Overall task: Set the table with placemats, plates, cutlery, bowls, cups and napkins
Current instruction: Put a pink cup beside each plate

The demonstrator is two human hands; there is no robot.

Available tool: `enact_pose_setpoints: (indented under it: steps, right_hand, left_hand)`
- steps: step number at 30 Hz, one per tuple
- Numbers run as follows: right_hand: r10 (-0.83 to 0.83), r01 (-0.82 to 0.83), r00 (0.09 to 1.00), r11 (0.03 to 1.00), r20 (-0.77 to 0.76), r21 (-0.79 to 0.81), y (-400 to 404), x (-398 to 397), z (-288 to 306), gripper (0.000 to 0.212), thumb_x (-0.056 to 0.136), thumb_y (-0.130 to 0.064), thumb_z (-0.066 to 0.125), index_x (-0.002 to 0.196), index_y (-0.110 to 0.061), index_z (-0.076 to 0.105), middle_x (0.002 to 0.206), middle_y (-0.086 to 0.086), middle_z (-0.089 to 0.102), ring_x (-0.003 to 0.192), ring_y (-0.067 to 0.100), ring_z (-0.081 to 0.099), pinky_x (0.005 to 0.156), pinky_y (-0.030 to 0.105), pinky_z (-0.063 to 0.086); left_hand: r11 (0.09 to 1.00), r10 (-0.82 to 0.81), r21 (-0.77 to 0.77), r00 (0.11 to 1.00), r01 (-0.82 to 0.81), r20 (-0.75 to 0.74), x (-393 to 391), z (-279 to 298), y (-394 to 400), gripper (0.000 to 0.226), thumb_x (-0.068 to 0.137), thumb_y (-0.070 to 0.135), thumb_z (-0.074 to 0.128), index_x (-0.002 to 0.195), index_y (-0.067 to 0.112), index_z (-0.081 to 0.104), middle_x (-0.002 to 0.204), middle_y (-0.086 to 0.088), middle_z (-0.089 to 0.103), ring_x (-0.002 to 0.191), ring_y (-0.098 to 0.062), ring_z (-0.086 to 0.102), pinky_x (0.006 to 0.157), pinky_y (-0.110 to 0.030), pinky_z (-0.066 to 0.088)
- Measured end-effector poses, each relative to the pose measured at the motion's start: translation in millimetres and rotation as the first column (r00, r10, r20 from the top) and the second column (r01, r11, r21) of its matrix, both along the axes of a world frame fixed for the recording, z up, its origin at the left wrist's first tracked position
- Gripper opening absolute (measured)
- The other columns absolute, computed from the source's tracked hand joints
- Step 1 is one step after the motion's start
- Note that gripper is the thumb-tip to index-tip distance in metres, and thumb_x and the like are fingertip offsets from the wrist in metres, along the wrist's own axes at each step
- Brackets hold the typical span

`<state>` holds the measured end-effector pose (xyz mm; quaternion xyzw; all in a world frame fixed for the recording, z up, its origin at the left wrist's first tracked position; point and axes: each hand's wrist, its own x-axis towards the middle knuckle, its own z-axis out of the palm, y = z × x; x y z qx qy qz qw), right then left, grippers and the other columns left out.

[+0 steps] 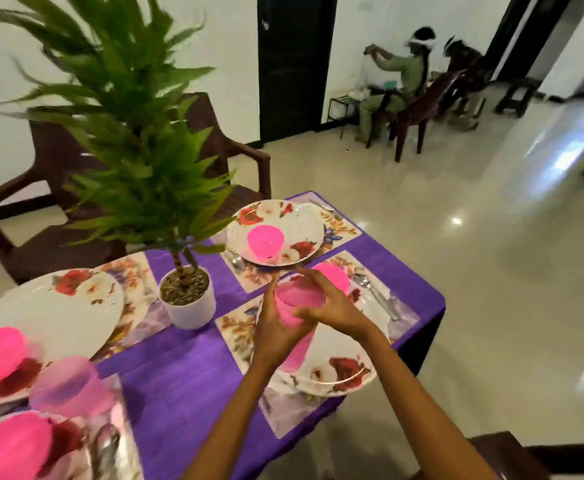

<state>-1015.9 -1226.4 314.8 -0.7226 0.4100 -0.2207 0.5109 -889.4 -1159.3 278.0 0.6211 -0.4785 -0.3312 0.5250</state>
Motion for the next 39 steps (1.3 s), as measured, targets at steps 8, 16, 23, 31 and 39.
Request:
enact_pose_setpoints:
  steps: [8,16,23,31,39]
  right_hand:
    - [0.004,-0.01,0.992,0.999,0.122,0.048,-118,-85,25,0.087,0.074,-0.028,0.078,0.14,-0.037,0.023,0.138,0.002,0.048,0.117,0.013,0.054,0.09,0.028,0.052]
    - [-0.127,0.102,0.935,0.991,0.332,0.092,-171,-112,9,0.075,0.068,-0.02,0.078,0.133,-0.022,0.041,0.132,0.006,0.054,0.111,0.005,0.058,0.081,0.022,0.053]
    - [-0.529,0.496,0.616,0.836,0.583,0.234,-212,-113,-6,0.092,0.055,-0.06,0.082,0.128,-0.02,0.042,0.126,0.005,0.049,0.11,0.017,0.057,0.086,0.033,0.055]
    - [-0.494,0.511,0.848,0.858,0.193,-0.049,-240,-103,-55,0.084,0.073,-0.022,0.08,0.14,-0.013,0.03,0.136,0.006,0.044,0.121,0.02,0.044,0.08,0.009,0.043]
    - [-0.312,0.295,0.945,0.944,-0.101,-0.151,-241,-87,-97,0.095,0.067,-0.027,0.085,0.142,-0.012,0.028,0.142,0.01,0.04,0.129,0.025,0.041,0.092,0.028,0.04]
  left_hand:
    - [0.999,-0.003,0.036,1.0,0.003,-0.021,-80,-5,-101,0.093,0.059,0.05,0.072,0.139,0.022,0.031,0.134,0.001,0.044,0.119,-0.013,0.044,0.086,-0.014,0.037]
    - [0.999,0.021,-0.042,1.0,-0.02,0.024,-101,1,-162,0.082,0.068,0.043,0.077,0.134,0.024,0.031,0.125,0.01,0.041,0.111,-0.01,0.049,0.081,-0.012,0.047]
    - [0.987,0.153,-0.055,0.987,-0.15,0.043,-91,-7,-189,0.091,0.064,0.021,0.085,0.138,0.012,0.031,0.138,-0.008,0.044,0.119,-0.011,0.043,0.093,-0.019,0.041]
    - [0.971,0.204,-0.131,0.979,-0.201,0.013,-84,-9,-205,0.088,0.064,0.02,0.085,0.134,0.02,0.031,0.134,-0.005,0.047,0.118,-0.013,0.047,0.089,-0.014,0.045]
    - [0.94,0.238,-0.238,0.969,-0.246,-0.059,-73,-2,-212,0.086,0.061,0.044,0.078,0.131,0.026,0.03,0.128,0.004,0.045,0.117,-0.01,0.047,0.088,-0.003,0.041]
